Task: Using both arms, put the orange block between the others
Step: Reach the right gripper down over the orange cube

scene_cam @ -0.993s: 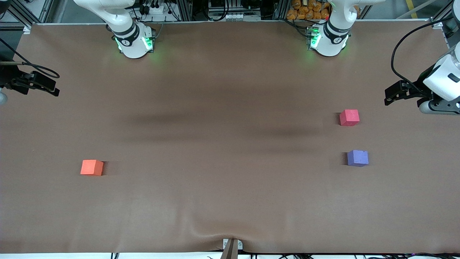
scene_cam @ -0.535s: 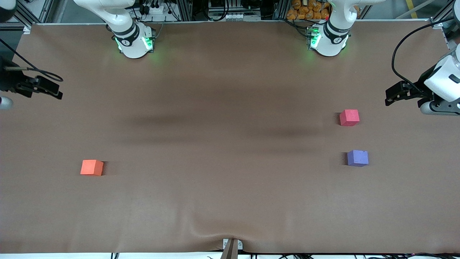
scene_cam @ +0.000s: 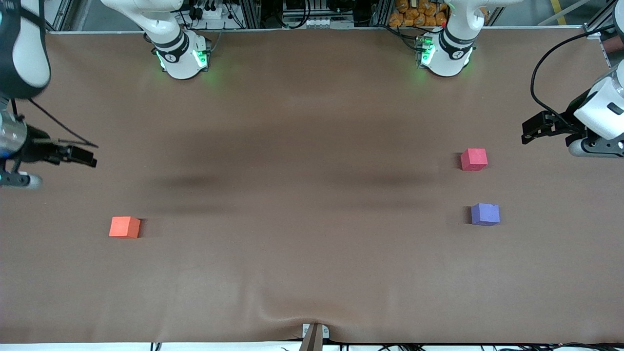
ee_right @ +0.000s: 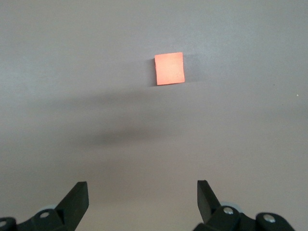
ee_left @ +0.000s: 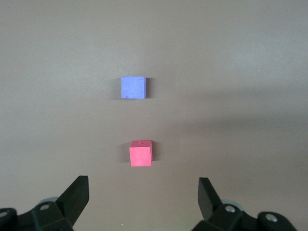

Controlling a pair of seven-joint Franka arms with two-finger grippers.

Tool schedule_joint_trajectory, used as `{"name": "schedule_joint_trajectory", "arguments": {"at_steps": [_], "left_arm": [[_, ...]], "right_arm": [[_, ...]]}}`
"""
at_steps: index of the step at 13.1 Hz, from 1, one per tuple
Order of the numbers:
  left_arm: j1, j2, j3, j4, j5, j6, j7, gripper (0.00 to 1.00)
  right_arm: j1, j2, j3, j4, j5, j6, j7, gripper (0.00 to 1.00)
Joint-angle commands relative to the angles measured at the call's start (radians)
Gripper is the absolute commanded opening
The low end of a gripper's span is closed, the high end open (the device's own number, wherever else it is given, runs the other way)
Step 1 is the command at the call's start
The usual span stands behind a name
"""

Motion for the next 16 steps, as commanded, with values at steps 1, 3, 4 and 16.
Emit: {"name": "schedule_joint_trajectory", "arguments": {"at_steps": [1,3,4,16], "left_arm": [[0.002,0.009,-0.003,0.021,0.015,-0.013,0.003,1.00],[0.005,0.009,-0.003,0.019,0.015,-0.014,0.003,1.00],[0.005,0.009,-0.003,0.021,0.015,-0.014,0.004,1.00],[0.005,0.009,-0.003,0.019,0.014,-0.014,0.001,1.00]], "right_arm": [[-0.014,0.081,0.009,0.009,-0.004,0.048,-0.023,1.00],[-0.016,0.137,0.009,-0.005,-0.033,0.117,-0.028,1.00],[-0.017,0.161,0.009,-0.022,-0.051,0.155,-0.030,1.00],[-0.063,0.376,0.017,-0.067,-0.091,0.597,-0.116,1.00]]}}
